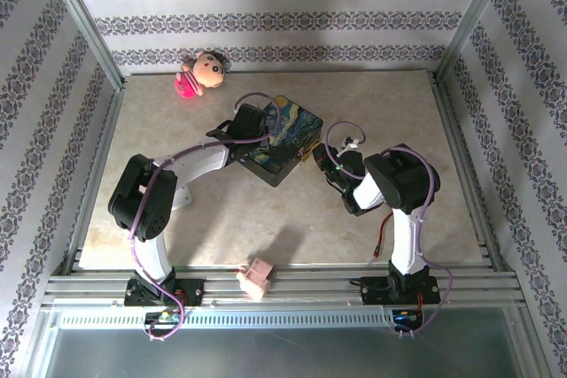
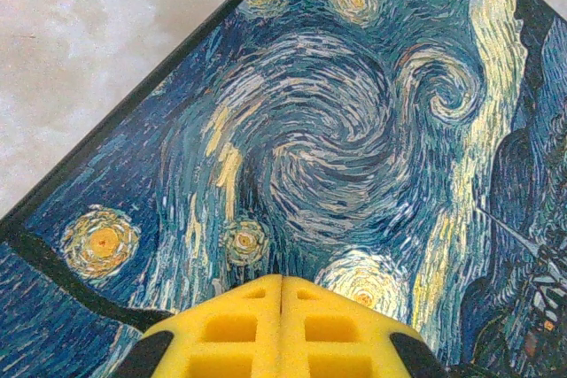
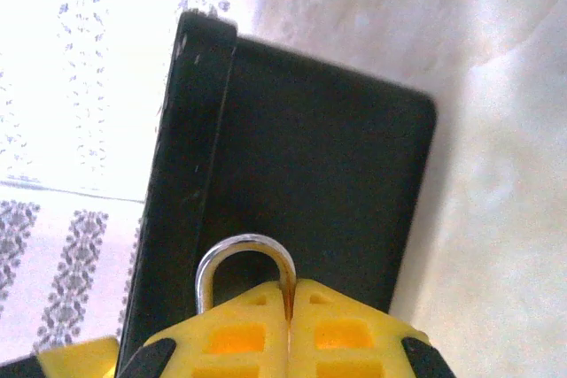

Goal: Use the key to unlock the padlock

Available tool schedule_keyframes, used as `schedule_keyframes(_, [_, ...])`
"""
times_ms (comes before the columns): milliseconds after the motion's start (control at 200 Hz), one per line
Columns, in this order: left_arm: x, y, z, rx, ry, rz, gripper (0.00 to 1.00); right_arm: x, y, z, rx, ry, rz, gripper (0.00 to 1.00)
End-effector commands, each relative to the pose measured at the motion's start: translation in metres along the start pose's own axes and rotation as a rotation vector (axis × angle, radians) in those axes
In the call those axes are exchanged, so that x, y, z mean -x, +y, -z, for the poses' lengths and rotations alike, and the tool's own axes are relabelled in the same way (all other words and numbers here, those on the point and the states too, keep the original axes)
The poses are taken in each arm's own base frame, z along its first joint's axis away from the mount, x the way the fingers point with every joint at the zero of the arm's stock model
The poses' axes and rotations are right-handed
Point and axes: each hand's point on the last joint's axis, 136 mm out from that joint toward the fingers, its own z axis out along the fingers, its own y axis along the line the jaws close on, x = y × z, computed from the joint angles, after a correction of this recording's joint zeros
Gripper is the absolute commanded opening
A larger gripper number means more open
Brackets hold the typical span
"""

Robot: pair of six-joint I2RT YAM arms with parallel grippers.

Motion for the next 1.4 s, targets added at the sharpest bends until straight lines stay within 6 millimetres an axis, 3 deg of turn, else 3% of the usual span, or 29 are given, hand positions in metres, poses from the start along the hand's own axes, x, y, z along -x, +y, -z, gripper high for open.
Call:
schedule_keyframes(0, [-0.067,0.065,-0.004,0.219,0.228,-0.033,0.00,0.012,0.017,0.001,0.040,-0.071,-0.048,0.00])
schedule_keyframes(155, [-0.066,0.065,-0.002,0.219,0.225,-0.036,0.00,0.015,0.016,0.006,0.032,-0.092,-0.038,0.00])
schedule_keyframes(420, [-0.053,0.071,-0.002,0.217,0.192,-0.044,0.00,0.017,0.011,0.037,0.005,-0.078,-0.018,0.00])
schedule_keyframes(560, [-0.028,0.072,-0.005,0.181,0.127,-0.045,0.00,0.013,0.005,0.058,-0.031,-0.046,-0.010,0.00])
schedule_keyframes(790, [0.023,0.051,-0.014,0.044,0.010,-0.064,0.02,-0.002,-0.001,0.085,-0.172,0.087,0.091,0.00])
schedule_keyframes(820, [0.030,0.049,-0.014,0.034,-0.001,-0.060,0.03,0.001,0.011,0.082,-0.181,0.102,0.126,0.00])
schedule_keyframes(890, [0.049,0.044,-0.007,0.016,-0.038,-0.041,0.07,0.000,0.015,0.094,-0.289,0.153,0.230,0.00])
schedule_keyframes(1019, [0.080,0.037,0.017,-0.025,-0.106,0.005,0.26,0.015,0.032,0.126,-0.432,0.180,0.391,0.00])
schedule_keyframes(1134, [0.092,0.032,0.043,-0.054,-0.148,0.056,0.55,0.028,0.040,0.154,-0.519,0.198,0.455,0.00])
schedule_keyframes(1264, [0.086,0.044,0.067,-0.006,-0.147,0.134,0.85,0.033,0.038,0.175,-0.625,0.272,0.508,0.00])
schedule_keyframes(1359, [0.071,0.062,0.080,0.058,-0.118,0.196,1.00,0.036,0.036,0.182,-0.704,0.340,0.554,0.00])
schedule_keyframes(1394, [0.064,0.068,0.084,0.074,-0.107,0.213,0.99,0.037,0.036,0.183,-0.729,0.366,0.569,0.00])
